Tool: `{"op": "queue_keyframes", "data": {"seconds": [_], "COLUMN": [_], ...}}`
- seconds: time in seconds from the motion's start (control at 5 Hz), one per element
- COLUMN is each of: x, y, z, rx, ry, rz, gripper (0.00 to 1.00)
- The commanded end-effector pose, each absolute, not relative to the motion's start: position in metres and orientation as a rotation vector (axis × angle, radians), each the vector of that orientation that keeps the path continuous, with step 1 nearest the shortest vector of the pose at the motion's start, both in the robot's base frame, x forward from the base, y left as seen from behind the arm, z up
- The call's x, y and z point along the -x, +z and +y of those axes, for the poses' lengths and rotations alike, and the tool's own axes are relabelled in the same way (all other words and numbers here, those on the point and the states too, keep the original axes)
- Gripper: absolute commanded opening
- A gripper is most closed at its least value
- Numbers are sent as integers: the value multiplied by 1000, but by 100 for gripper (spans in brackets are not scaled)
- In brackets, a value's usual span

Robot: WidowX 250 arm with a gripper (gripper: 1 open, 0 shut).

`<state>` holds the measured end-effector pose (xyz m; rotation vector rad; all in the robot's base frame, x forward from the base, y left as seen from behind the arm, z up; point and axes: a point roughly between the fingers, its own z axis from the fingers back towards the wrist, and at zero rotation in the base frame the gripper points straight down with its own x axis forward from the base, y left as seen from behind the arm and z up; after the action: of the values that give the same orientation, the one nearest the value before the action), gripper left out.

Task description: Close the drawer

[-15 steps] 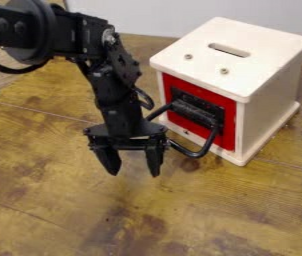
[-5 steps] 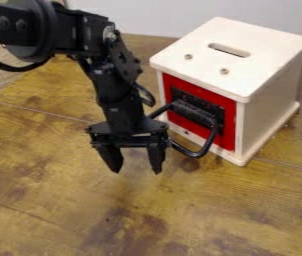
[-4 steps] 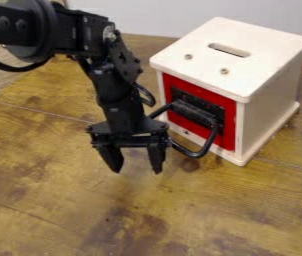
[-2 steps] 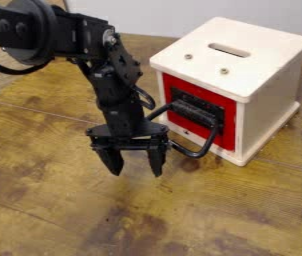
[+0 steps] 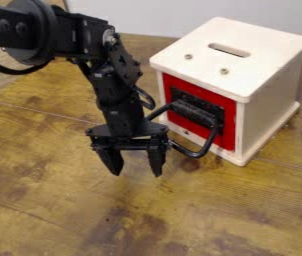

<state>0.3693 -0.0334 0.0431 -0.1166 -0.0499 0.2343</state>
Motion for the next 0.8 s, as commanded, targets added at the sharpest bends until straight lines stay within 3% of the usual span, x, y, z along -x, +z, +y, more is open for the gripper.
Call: {"op": "queue_keyframes", "data": {"seconds": [0.0, 0.6], "x": [-375, -379], "y": [60, 62], "z": [-32, -36], "rx": [126, 126], "ry": [238, 225], "rz": [-92, -91], "gripper": [100, 100]}}
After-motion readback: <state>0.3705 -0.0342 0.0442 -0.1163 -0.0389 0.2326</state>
